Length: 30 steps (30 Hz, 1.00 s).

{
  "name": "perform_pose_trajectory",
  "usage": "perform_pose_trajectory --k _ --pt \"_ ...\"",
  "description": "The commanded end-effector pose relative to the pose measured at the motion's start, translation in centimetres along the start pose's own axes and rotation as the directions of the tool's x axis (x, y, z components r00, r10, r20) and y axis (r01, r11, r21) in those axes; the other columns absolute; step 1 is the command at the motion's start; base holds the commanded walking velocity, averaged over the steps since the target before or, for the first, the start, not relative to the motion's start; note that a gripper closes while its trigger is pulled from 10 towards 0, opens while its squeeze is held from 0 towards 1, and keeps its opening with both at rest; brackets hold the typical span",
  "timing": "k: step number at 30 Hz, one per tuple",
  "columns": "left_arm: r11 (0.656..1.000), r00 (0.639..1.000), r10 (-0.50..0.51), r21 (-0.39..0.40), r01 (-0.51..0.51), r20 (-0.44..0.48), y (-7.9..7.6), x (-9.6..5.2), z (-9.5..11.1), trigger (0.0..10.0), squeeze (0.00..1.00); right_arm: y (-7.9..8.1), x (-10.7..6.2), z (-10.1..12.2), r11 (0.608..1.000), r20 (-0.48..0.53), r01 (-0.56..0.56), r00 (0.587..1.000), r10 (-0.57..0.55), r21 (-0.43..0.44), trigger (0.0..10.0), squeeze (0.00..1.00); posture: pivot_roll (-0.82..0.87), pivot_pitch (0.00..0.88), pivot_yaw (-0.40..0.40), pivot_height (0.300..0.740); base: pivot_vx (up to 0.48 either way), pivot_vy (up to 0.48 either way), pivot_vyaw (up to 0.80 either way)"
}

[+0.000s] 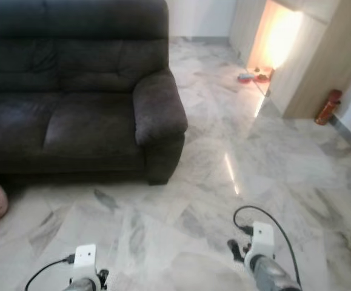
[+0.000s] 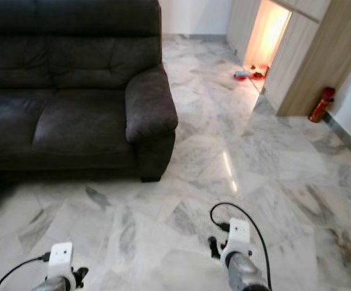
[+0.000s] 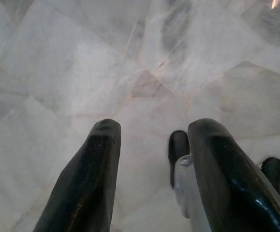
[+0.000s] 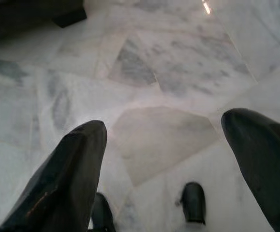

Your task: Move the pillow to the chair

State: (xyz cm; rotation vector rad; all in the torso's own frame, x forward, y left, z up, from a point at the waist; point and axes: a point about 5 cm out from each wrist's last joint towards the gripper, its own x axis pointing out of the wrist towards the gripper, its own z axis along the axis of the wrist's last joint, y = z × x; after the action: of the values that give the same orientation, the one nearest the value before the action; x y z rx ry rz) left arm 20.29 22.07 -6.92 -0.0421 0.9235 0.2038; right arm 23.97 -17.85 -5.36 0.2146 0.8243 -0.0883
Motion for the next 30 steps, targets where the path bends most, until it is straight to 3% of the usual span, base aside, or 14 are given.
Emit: perform_pose_trajectory --k 1,30 --pt "1.000 1.000 0.000 -0.008 0.000 -0.015 -0.05 0.00 -0.17 10.0 0.00 -0.29 -0.03 0.02 1.000 -0.003 0.006 1.000 -0.006 0.000 10.0 0.00 0.03 0.000 -0.036 0.740 0.000 0.476 0.00" --pt "1.000 1.000 0.000 -0.005 0.000 -0.014 -0.01 0.00 -0.13 10.0 0.00 -0.23 -0.02 0.03 1.000 -0.004 0.002 1.000 -0.002 0.000 10.0 0.00 0.04 0.000 -0.037 0.740 0.000 0.456 0.00"
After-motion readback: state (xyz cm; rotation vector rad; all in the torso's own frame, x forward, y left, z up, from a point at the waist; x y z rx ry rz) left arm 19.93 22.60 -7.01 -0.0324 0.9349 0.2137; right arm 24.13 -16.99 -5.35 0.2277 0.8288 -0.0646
